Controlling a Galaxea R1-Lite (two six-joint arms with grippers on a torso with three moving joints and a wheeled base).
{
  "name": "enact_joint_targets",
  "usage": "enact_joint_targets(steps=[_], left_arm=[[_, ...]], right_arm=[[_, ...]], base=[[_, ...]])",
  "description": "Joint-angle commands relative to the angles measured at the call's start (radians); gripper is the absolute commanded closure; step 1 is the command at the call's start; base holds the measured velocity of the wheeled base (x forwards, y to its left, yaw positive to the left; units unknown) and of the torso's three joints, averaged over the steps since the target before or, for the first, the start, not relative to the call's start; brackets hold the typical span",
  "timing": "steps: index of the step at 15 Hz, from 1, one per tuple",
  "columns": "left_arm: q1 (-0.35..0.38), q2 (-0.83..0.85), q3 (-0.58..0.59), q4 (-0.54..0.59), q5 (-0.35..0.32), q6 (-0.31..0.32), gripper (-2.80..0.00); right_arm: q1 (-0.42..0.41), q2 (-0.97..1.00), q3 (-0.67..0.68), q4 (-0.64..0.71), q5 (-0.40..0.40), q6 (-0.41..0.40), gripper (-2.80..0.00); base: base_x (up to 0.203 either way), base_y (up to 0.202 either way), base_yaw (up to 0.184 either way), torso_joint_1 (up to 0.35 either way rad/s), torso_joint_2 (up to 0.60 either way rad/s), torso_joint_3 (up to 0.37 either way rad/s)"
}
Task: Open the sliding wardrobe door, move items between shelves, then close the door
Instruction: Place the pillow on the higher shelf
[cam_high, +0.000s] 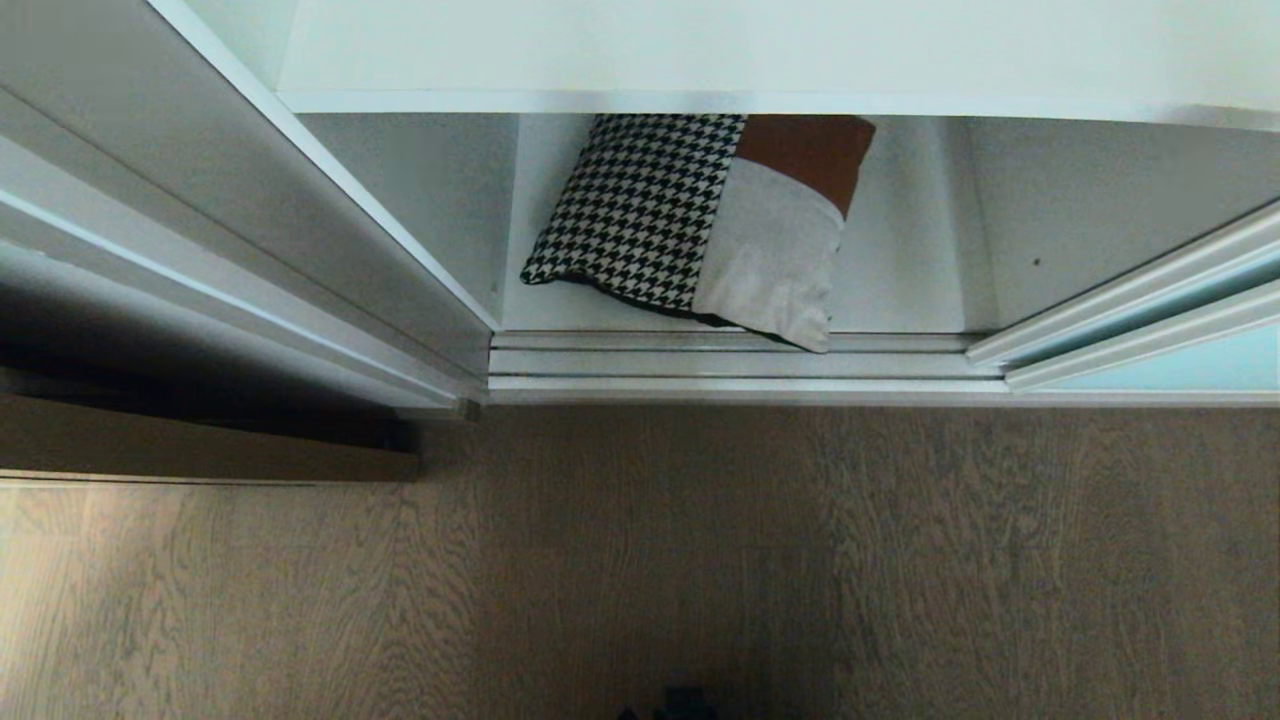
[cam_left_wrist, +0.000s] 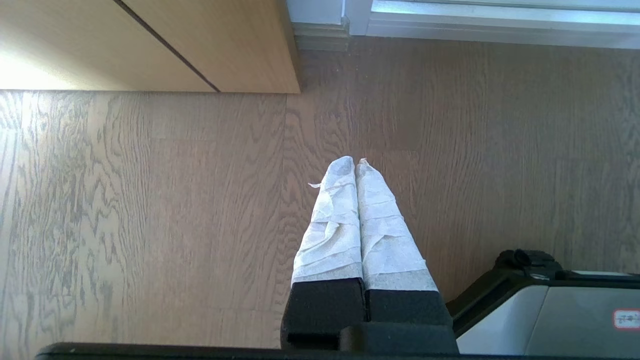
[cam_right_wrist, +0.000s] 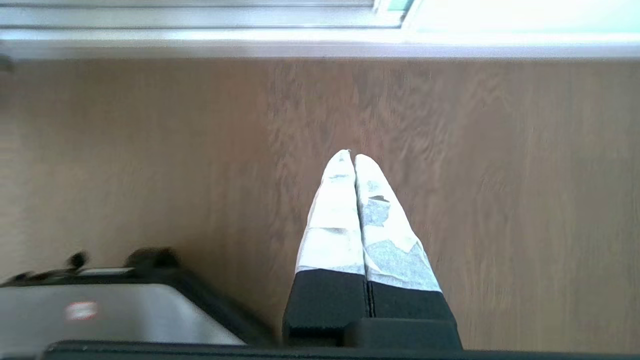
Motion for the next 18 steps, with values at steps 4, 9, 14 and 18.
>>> enact_joint_targets(steps=[4,9,14,18], left_arm=[[0.000,0.000,0.002,0.000,0.000,-0.001,0.00],[0.000,0.000,0.002,0.000,0.000,-0.001,0.00],[0.000,0.000,0.002,0.000,0.000,-0.001,0.00],[0.000,0.000,0.002,0.000,0.000,-0.001,0.00]], right_arm=[[0.011,0.466,-0.267,0.021,0.133,0.149,0.00],[0.016,0.838,-0.300,-0.102,0.275,0.334,0.00],[0.028,1.255,-0.172,-0.530,0.289,0.367,0.00],[0.062,1.533,-0.157,-0.784,0.293,0.404,0.00]], base=[[0.000,0.000,0.000,0.000,0.00,0.000],[0.000,0.000,0.000,0.000,0.00,0.000],[0.000,0.000,0.000,0.000,0.00,0.000],[0.000,0.000,0.000,0.000,0.00,0.000]])
